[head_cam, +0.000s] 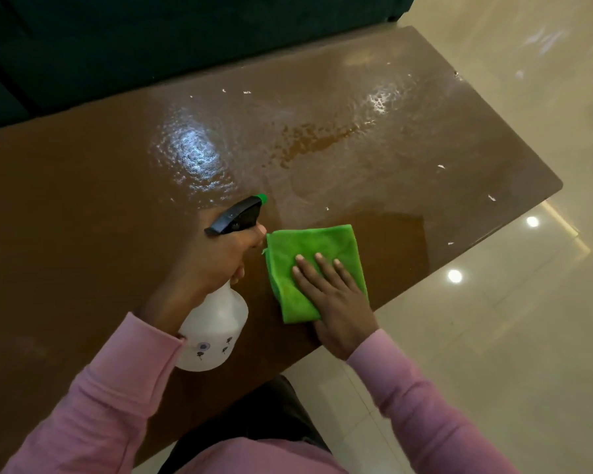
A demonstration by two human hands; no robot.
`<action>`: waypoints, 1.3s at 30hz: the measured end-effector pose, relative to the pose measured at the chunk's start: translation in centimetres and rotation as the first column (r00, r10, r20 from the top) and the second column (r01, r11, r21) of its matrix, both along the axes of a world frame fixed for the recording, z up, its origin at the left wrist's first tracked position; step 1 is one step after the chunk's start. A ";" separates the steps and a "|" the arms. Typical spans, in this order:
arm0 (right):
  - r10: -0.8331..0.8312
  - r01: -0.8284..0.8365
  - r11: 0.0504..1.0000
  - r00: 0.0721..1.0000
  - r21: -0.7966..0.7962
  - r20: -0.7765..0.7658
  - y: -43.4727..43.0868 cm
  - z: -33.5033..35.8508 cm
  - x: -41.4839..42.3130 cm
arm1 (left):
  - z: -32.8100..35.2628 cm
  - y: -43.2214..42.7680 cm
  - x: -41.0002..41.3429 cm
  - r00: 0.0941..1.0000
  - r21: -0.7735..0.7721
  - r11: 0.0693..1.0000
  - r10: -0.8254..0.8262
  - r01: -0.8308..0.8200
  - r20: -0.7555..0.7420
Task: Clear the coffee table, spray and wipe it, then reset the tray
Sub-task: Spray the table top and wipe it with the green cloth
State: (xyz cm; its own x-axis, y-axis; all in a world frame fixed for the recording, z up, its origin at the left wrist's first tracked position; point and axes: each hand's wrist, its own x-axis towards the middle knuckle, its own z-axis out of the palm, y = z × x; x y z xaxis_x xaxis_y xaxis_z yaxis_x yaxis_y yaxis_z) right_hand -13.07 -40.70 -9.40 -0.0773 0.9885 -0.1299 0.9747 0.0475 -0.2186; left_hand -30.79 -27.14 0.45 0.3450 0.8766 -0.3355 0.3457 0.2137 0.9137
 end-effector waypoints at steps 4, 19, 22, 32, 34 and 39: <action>-0.057 0.058 0.998 0.998 0.030 -0.036 -1.2 0.0 5.7 | 0.2 0.7 -0.2 1.000 -0.006 1.000 0.003 -0.003 -0.026; -0.023 0.022 1.000 0.999 -0.017 -0.039 3.2 0.8 4.5 | -0.1 2.9 0.1 0.999 -0.053 0.998 -0.040 0.038 -0.032; -0.294 0.294 0.954 0.956 -0.058 0.003 4.9 0.9 10.9 | -0.2 3.3 -0.3 0.998 -0.063 0.997 -0.051 0.048 -0.049; 0.010 -0.010 1.000 0.999 -0.009 0.045 4.6 0.7 -1.4 | 0.1 5.0 1.0 0.986 -0.077 0.993 -0.096 0.086 -0.135; 0.008 -0.008 1.000 0.998 -0.007 0.062 3.2 0.6 -2.7 | 0.0 5.9 2.1 0.981 -0.097 0.991 -0.111 0.097 -0.156; -0.097 0.098 0.995 0.994 -0.014 0.051 2.1 0.4 -4.5 | -0.7 7.3 3.8 0.954 -0.166 0.982 -0.137 0.095 -0.266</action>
